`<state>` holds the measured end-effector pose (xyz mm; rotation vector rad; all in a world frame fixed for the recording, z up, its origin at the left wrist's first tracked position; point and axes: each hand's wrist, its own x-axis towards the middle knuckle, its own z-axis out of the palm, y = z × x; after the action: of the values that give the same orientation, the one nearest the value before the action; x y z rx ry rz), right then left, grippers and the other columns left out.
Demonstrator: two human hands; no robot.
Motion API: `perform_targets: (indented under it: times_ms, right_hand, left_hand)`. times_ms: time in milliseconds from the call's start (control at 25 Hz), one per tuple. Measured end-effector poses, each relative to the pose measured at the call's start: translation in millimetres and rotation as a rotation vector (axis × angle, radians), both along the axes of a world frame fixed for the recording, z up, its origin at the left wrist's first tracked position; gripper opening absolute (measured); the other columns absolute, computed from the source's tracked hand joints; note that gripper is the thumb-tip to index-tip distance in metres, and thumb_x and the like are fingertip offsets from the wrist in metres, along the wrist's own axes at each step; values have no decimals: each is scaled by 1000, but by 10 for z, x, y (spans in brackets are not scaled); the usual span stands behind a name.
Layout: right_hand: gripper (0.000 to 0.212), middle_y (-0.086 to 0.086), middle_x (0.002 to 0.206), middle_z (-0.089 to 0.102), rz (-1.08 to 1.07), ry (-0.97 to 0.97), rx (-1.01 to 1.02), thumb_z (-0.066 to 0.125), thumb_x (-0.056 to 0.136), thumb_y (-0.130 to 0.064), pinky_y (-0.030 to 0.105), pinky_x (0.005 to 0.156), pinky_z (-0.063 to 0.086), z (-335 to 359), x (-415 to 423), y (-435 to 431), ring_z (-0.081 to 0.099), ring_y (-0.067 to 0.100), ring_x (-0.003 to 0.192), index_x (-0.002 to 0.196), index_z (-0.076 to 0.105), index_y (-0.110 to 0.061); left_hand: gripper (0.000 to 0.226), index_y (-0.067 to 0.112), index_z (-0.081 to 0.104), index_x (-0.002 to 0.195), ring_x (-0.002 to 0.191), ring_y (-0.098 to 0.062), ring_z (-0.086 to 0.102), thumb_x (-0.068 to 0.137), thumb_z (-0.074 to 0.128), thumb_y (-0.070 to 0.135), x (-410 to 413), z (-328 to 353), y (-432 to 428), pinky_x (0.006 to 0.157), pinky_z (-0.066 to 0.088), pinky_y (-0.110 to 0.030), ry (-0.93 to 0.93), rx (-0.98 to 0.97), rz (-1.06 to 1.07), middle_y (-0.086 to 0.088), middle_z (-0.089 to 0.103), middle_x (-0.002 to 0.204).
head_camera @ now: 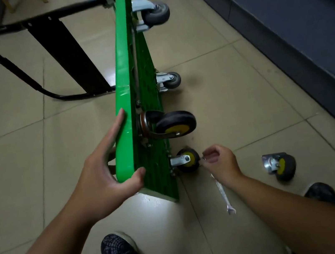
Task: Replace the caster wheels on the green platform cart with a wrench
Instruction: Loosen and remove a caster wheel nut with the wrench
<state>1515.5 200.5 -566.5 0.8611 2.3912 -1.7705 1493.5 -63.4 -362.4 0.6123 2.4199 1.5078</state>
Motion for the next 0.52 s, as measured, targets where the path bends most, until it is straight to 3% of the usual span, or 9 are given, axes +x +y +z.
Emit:
perform_targets:
  times_ms: [80, 200, 360, 520]
  right_hand:
    - [19, -1, 72, 64, -44, -88, -9, 78, 76, 4, 9, 56, 45, -506, 136, -139, 60, 17, 68, 90, 67, -1]
    - [19, 0, 80, 62, 55, -189, 71, 76, 81, -1, 17, 64, 44, -888, 299, -198, 57, 13, 71, 92, 64, -10]
    - [19, 8, 72, 62, 37, -185, 135, 68, 75, 10, 14, 57, 42, -1184, 321, -166, 55, 14, 60, 81, 62, -7]
    - [14, 8, 72, 63, 167, -199, 282, 66, 76, 6, 25, 68, 47, -1359, 379, -51, 61, 26, 67, 78, 63, -7]
  left_hand:
    - [98, 26, 20, 161, 133, 13, 43, 76, 70, 33, -21, -75, 2, 97, 45, -9, 83, -60, -27, 40, 33, 150]
    - [94, 9, 17, 160, 141, 11, 31, 80, 60, 34, -57, -90, 6, 106, 32, -4, 209, -135, -36, 23, 27, 159]
    - [94, 7, 17, 160, 149, -5, 29, 80, 58, 34, -71, -74, 38, 115, 29, -14, 233, -171, -29, 4, 28, 164]
    - [93, 3, 17, 158, 151, -12, 27, 81, 57, 34, -84, -80, 47, 121, 26, -24, 248, -202, -28, 1, 28, 164]
